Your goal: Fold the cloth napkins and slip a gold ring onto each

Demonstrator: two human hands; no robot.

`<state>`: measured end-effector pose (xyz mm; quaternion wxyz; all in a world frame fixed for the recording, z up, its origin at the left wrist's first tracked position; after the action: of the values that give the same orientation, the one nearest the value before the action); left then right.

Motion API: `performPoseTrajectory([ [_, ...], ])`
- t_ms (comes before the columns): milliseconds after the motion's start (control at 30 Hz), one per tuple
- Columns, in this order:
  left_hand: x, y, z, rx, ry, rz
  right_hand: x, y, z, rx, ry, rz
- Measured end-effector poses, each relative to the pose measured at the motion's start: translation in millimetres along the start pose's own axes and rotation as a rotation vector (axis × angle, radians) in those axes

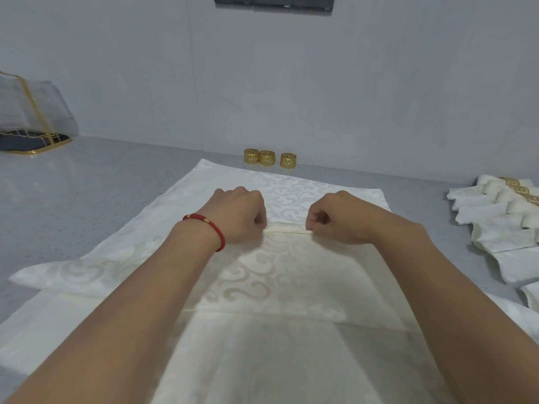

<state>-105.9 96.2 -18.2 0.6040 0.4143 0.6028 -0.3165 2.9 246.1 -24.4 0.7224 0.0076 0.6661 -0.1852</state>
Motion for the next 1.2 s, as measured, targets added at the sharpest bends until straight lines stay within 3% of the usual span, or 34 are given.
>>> performPoseTrajectory([
  [133, 2, -7, 1, -0.037, 0.046, 0.064, -2, 4, 1, 0.006, 0.039, -0.044],
  [333, 5, -2, 0, -0.094, -0.016, 0.045, 6, -1, 5, 0.037, 0.089, 0.063],
  [500, 5, 18, 10, 0.046, 0.060, -0.254, 20, -30, 28, -0.059, 0.320, 0.512],
  [567, 8, 20, 19, 0.113, 0.087, -0.312, 24, -30, 39, -0.114, 0.312, 0.539],
  [633, 7, 13, 28, 0.114, 0.097, -0.216, 22, -21, 48, -0.105, 0.258, 0.356],
  [733, 12, -9, 39, -0.033, 0.185, 0.232, 22, -6, 56, -0.010, 0.328, -0.053],
  [767, 17, -17, 42, -0.082, 0.226, 0.378, 24, -2, 58, 0.003, 0.371, -0.110],
  [833, 27, -22, 44, -0.109, 0.217, 0.448, 34, 3, 54, 0.036, 0.346, -0.107],
  [933, 28, -22, 42, -0.095, 0.179, 0.321, 36, 1, 54, 0.056, 0.317, -0.064],
  [1100, 12, -3, 55, -0.080, 0.293, 0.052, 22, -11, 65, 0.017, 0.447, 0.071],
  [1200, 9, 5, 58, 0.004, 0.194, -0.093, 21, -22, 66, -0.027, 0.414, 0.203],
])
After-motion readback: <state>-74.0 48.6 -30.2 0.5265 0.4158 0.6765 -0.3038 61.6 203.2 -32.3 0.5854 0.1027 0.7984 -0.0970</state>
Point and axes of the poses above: each hand's wrist, its own z-axis away from the middle knuckle, its own x-axis out of the palm, y = z × x, the point moved 7 cm from there along -z, towards the middle knuckle, and after that the axes turned 6 degrees about -y, right-handed, at the moved point
